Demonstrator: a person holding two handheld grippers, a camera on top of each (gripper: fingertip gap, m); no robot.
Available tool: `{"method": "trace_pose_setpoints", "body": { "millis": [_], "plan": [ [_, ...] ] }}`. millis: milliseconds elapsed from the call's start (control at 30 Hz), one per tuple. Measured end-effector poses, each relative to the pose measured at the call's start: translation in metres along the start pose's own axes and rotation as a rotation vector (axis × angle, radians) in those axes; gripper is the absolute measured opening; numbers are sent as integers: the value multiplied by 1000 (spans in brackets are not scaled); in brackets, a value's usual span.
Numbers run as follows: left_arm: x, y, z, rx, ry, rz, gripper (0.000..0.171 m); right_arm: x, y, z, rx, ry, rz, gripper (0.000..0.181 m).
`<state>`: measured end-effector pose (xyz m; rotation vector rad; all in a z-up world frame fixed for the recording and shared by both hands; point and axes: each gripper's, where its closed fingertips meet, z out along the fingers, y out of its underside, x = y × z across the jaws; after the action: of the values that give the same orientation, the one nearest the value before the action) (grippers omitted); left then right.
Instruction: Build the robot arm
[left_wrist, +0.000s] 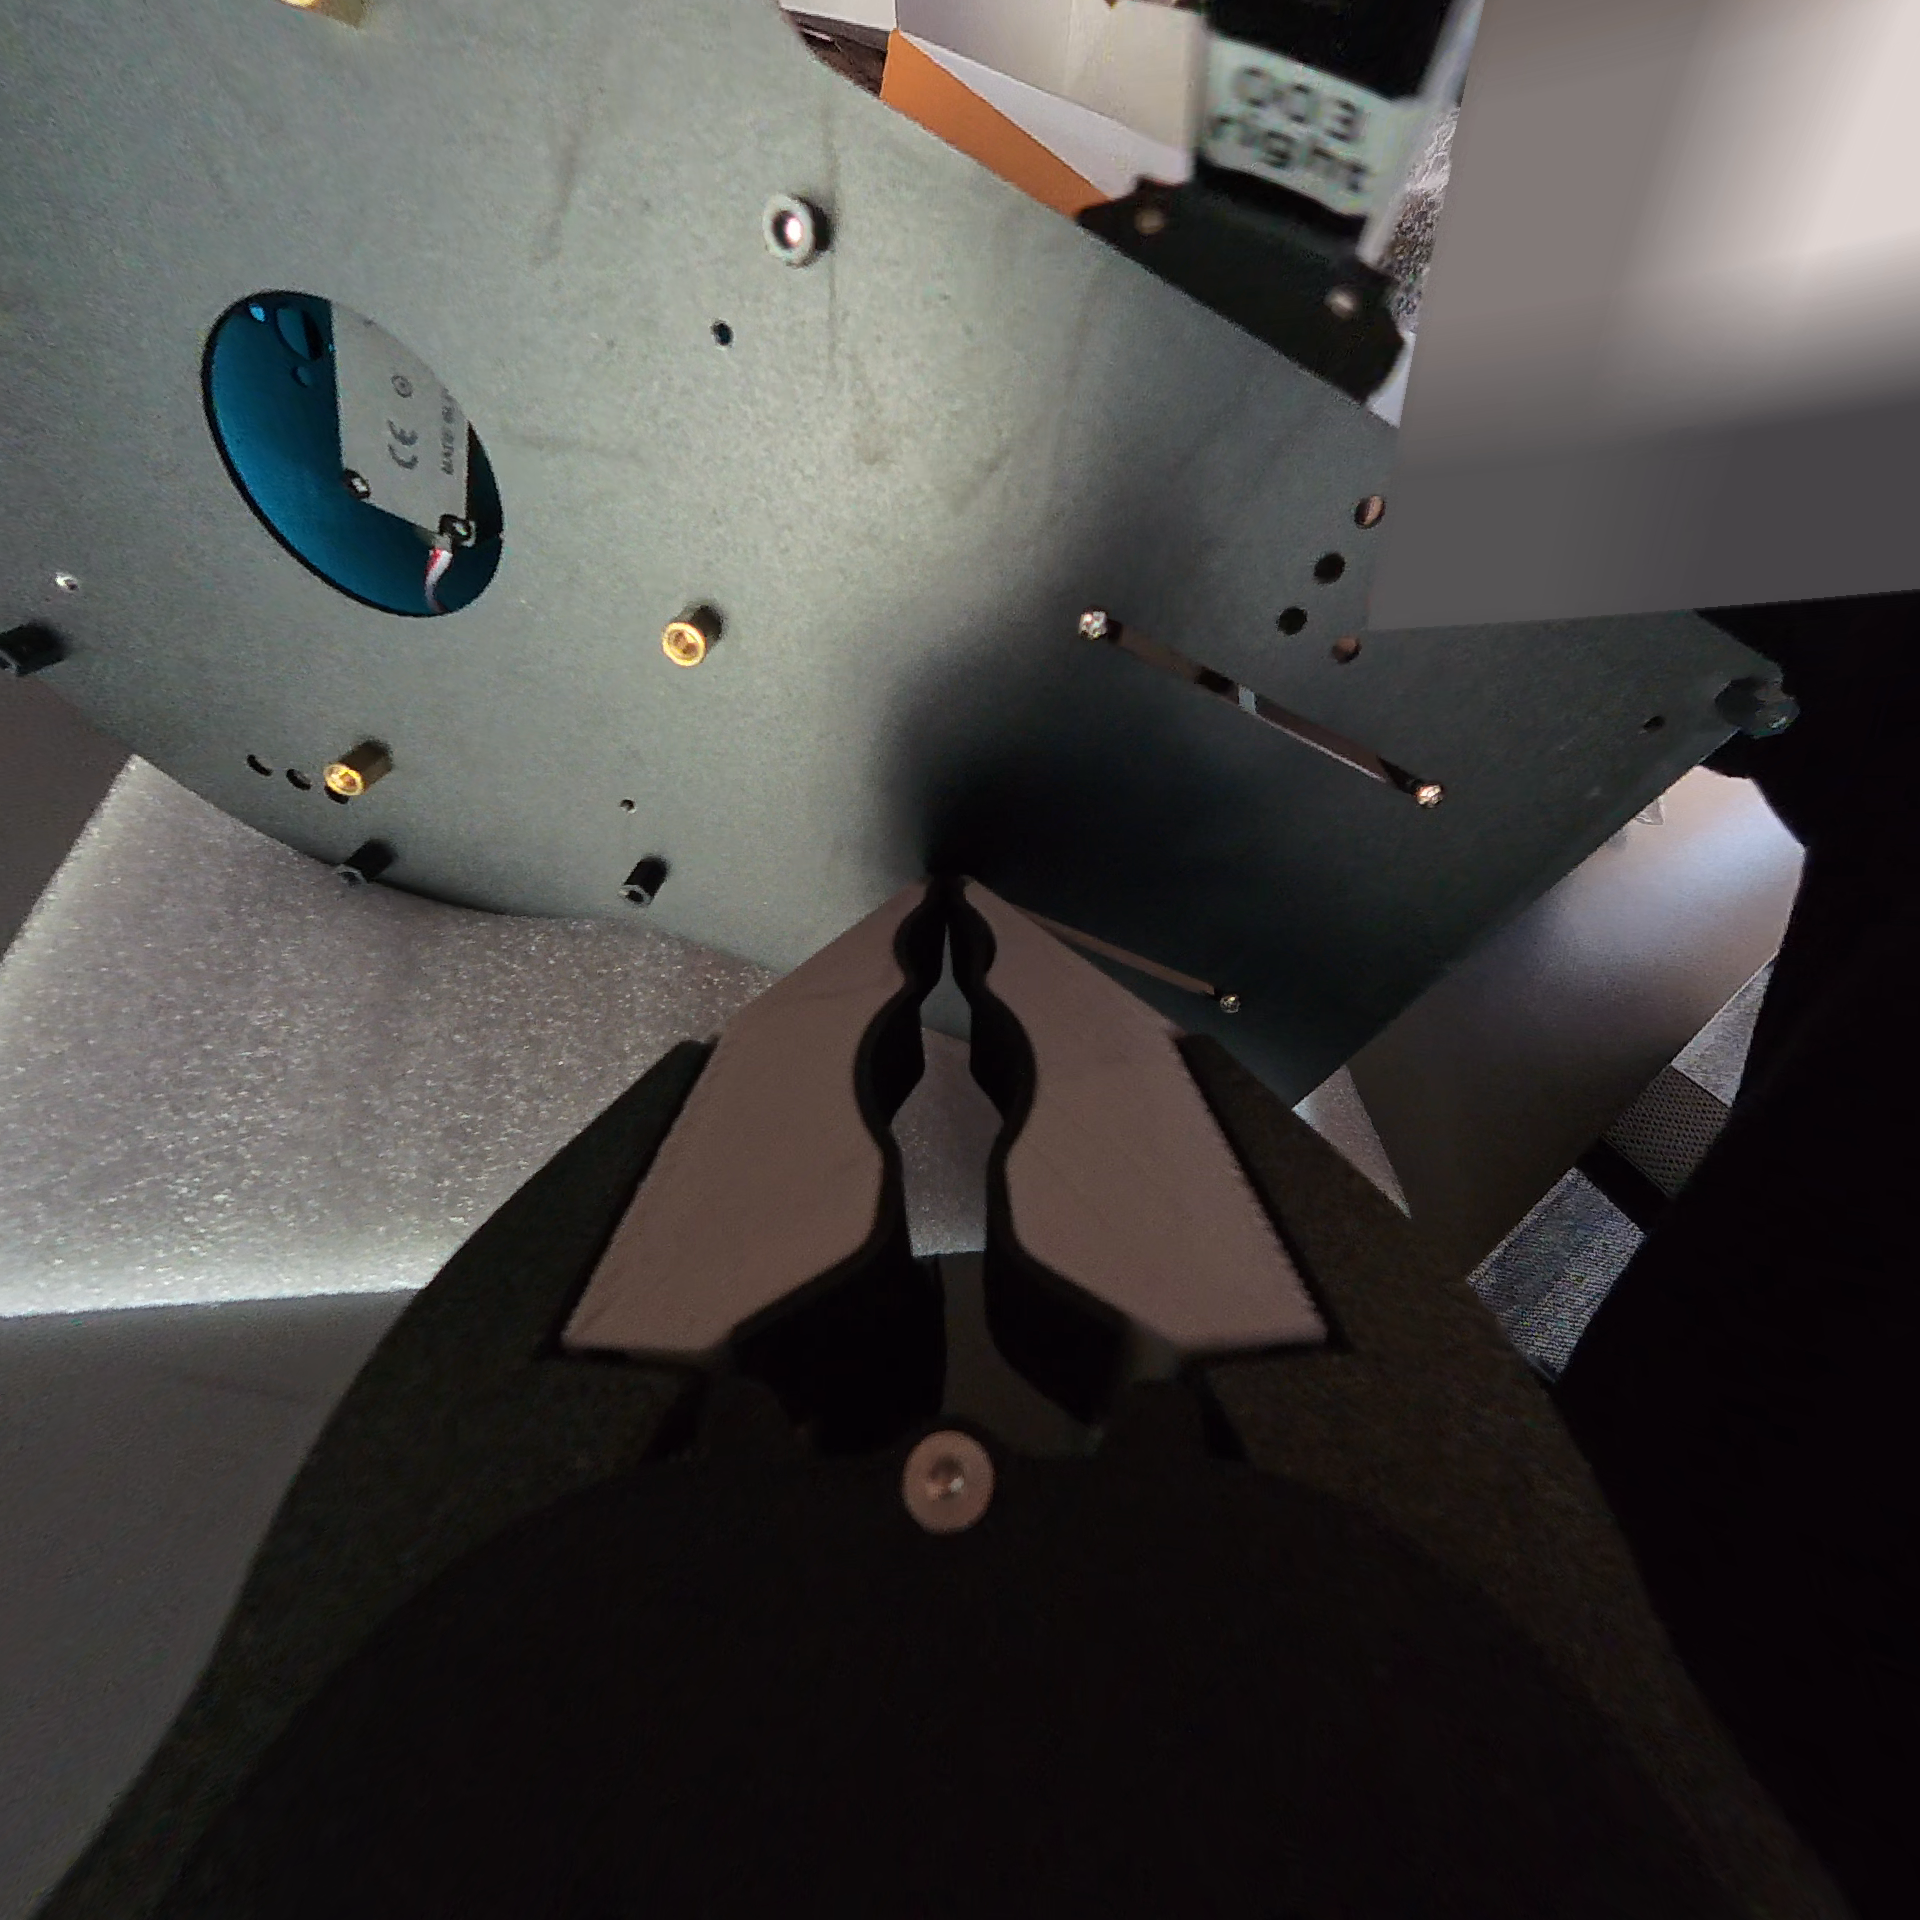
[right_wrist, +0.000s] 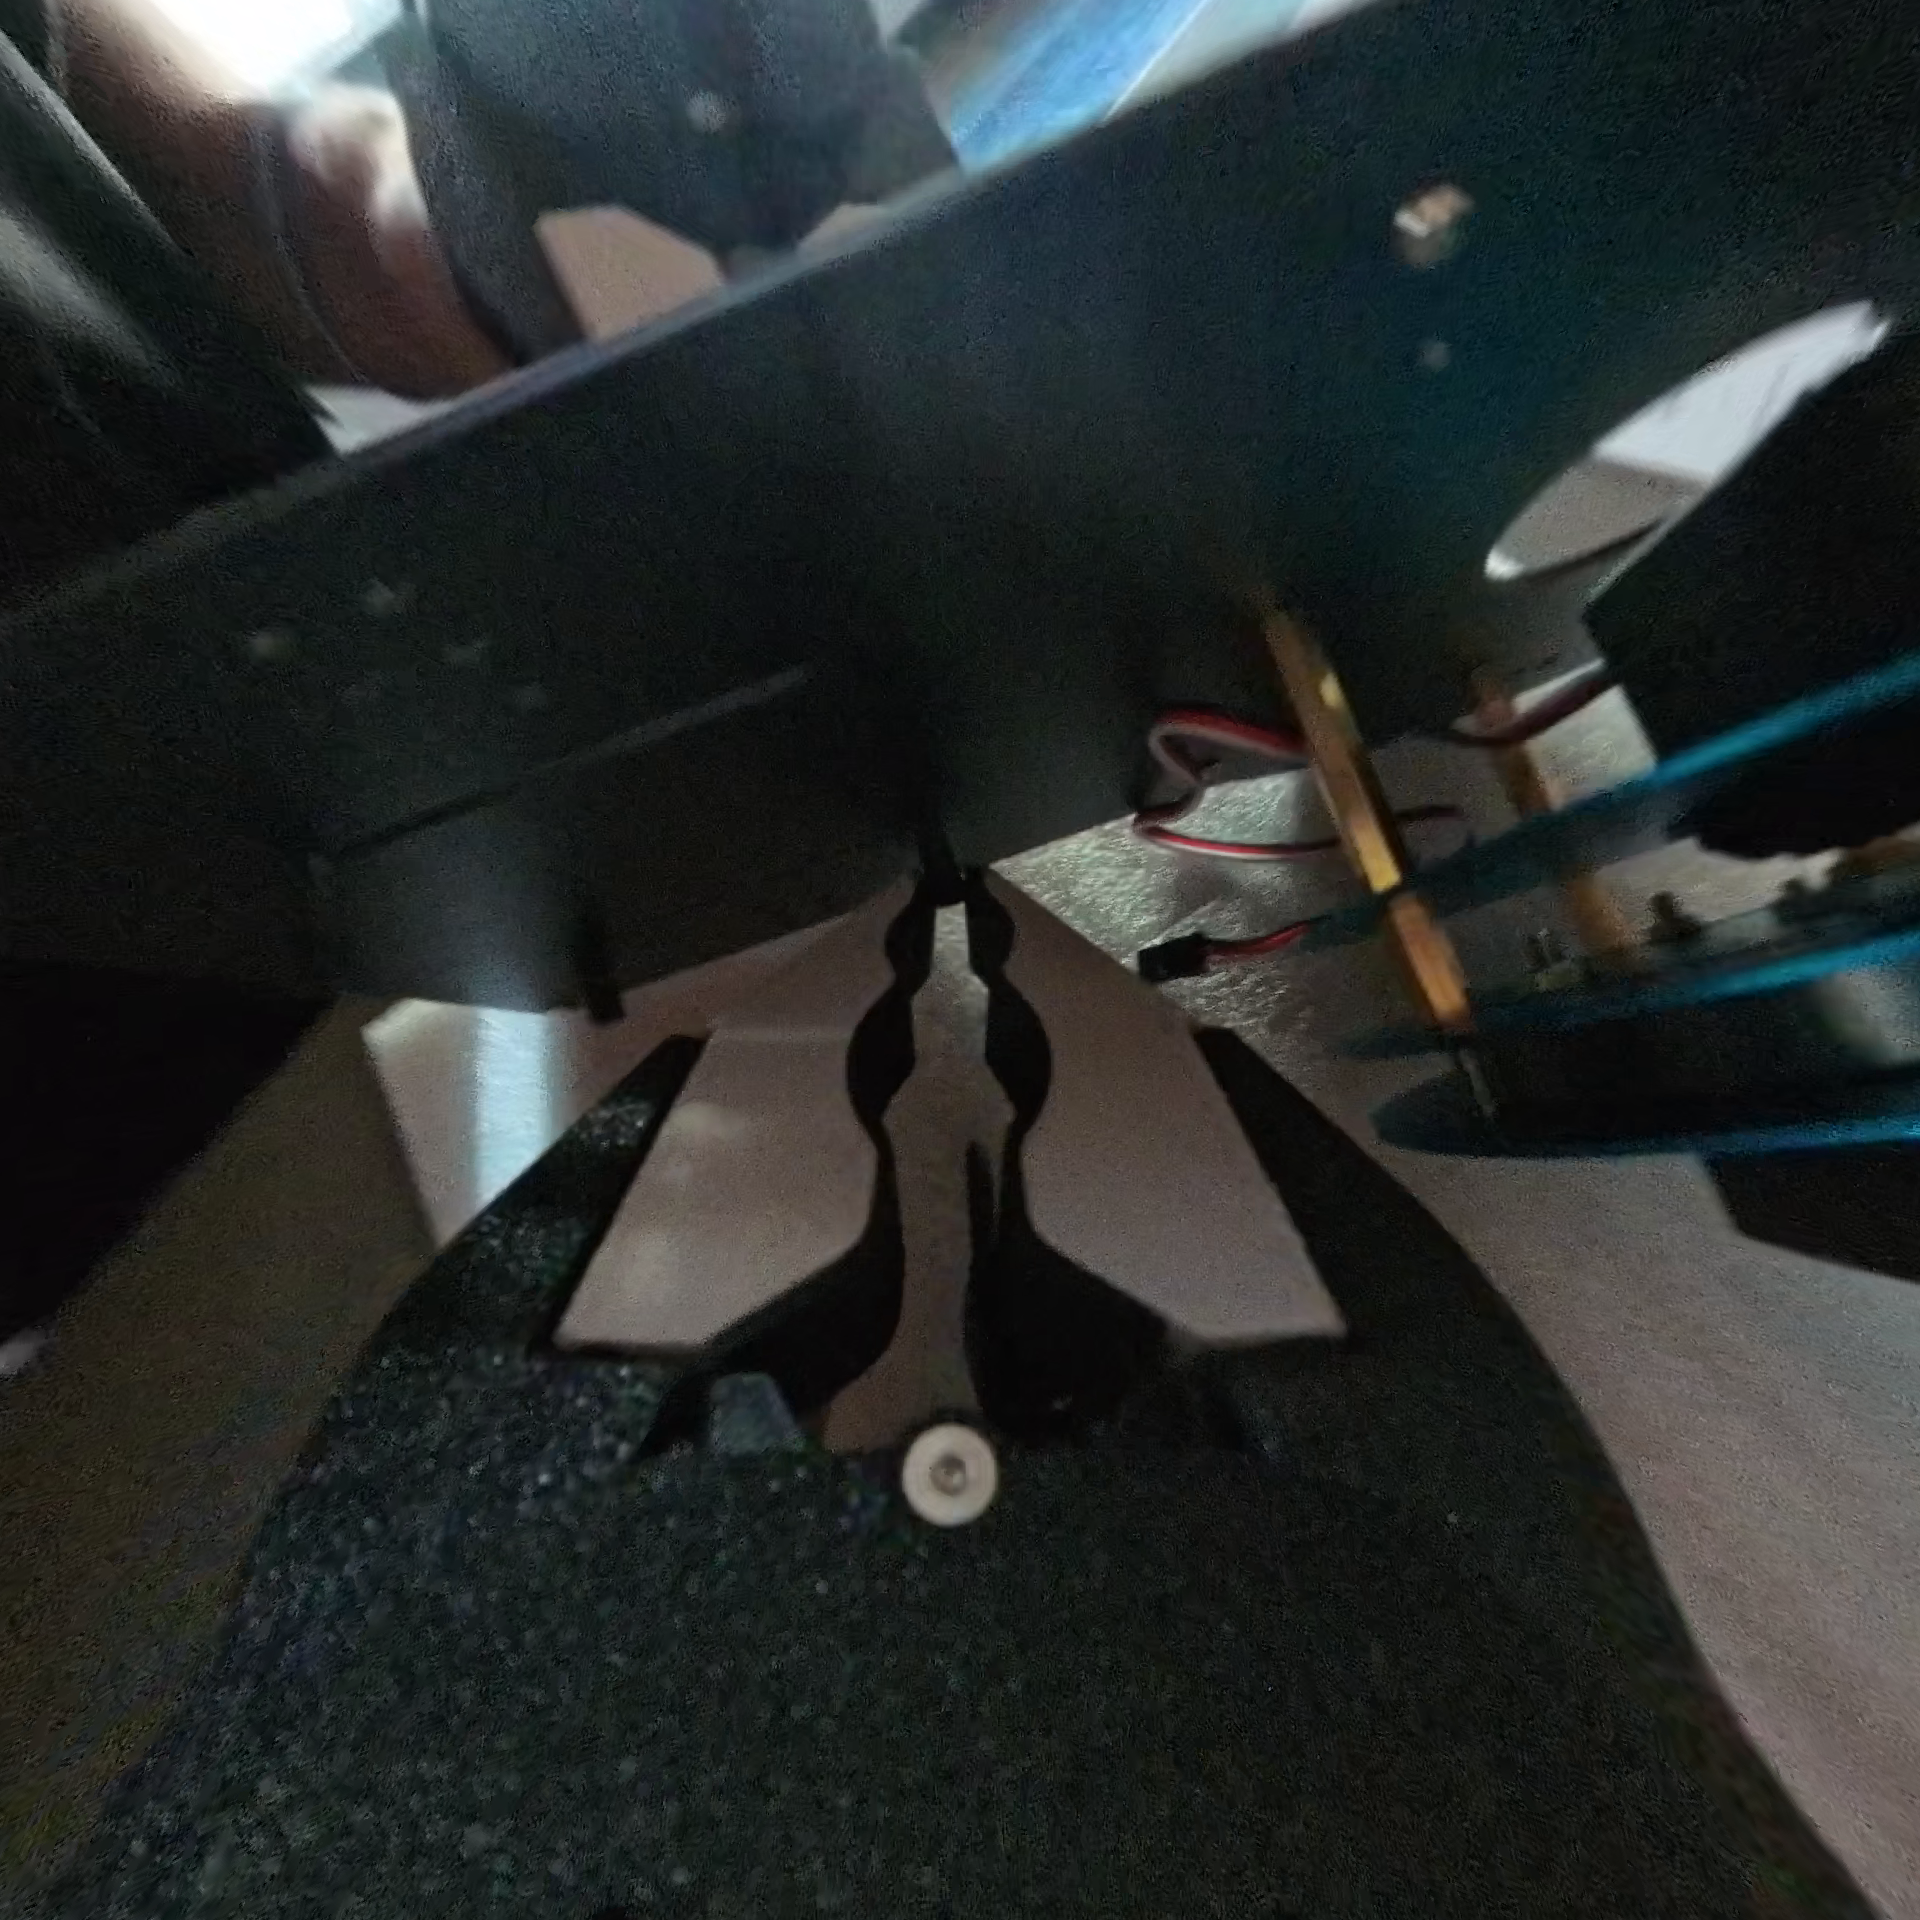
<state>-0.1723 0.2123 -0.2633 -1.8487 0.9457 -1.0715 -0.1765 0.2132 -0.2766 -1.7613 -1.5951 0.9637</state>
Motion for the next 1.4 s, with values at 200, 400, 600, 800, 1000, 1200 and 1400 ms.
{"method": "trace_pose_setpoints", "body": {
  "millis": [200, 400, 600, 800, 1000, 1200, 1400],
  "plan": [
    [0, 0, 0, 0, 2, 2, 0, 4, 0, -3, -35, 384, -600, 21],
    [0, 0, 0, 1, -4, 3, 0, 16, -8, -5, -67, 613, -848, 4],
    [0, 0, 0, 3, -3, 2, 0, 2, 0, 1, -30, 21, -32, 3],
    [0, 0, 0, 4, -2, 0, 0, 0, 2, 1, -25, 5, 12, 5],
    [0, -1, 1, 5, -3, 1, 0, 10, 1, -7, -78, 481, -711, 11],
    [0, -1, 1, 6, -15, 8, 0, 14, -7, -2, -72, 608, -840, 4],
    [1, -1, 1, 2, -32, 38, 0, 5, 3, 7, -43, 148, -184, 3]
  ]
}}
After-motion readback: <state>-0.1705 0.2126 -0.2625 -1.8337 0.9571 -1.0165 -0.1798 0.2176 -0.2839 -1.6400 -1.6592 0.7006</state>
